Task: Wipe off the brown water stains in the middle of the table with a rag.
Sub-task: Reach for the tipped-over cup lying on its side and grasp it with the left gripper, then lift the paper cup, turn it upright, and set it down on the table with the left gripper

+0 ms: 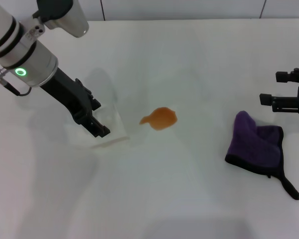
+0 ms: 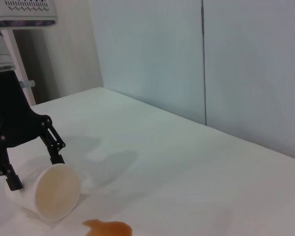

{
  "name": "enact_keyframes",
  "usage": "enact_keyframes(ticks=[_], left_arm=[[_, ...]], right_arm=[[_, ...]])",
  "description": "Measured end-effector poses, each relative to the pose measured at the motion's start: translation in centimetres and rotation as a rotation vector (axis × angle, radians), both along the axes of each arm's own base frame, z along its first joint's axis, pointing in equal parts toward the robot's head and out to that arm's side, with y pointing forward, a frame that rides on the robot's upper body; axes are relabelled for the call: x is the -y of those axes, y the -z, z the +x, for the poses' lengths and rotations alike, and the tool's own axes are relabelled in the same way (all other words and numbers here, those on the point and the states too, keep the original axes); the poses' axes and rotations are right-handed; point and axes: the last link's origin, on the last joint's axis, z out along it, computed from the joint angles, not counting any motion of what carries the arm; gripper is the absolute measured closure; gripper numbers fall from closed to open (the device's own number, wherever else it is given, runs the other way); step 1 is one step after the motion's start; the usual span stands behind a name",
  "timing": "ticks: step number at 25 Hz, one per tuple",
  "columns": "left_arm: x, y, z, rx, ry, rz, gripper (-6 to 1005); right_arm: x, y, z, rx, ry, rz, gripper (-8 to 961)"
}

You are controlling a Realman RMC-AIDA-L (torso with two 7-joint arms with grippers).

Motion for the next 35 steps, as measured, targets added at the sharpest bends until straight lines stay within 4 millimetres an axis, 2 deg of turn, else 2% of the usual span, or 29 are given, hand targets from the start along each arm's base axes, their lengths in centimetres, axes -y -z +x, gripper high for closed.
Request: enact_keyframes(ticks=[11,13,26,35], left_arm=[[-0.1,0.0,-0.1,-0.007,-0.001,0.006,233],[-0.1,0.0,-0.1,-0.008,-0.001,0.007,348],[-1.1,-0.8,0.6,0.051,0.005,0.094,358],[-1.9,-0.2,1.1,0.156,0.035,0.170,356]], right_arm=[[0.0,0.1,0.0,-0.001,0.002,-0.001,127],[-0.1,0.1,0.0,-0.001,0.002,0.000,127],[-0.1,0.0,0.0,0.000,0.002,0.002,127],[-0.1,-0.2,0.0,-0.001,0.001,0.008,127]])
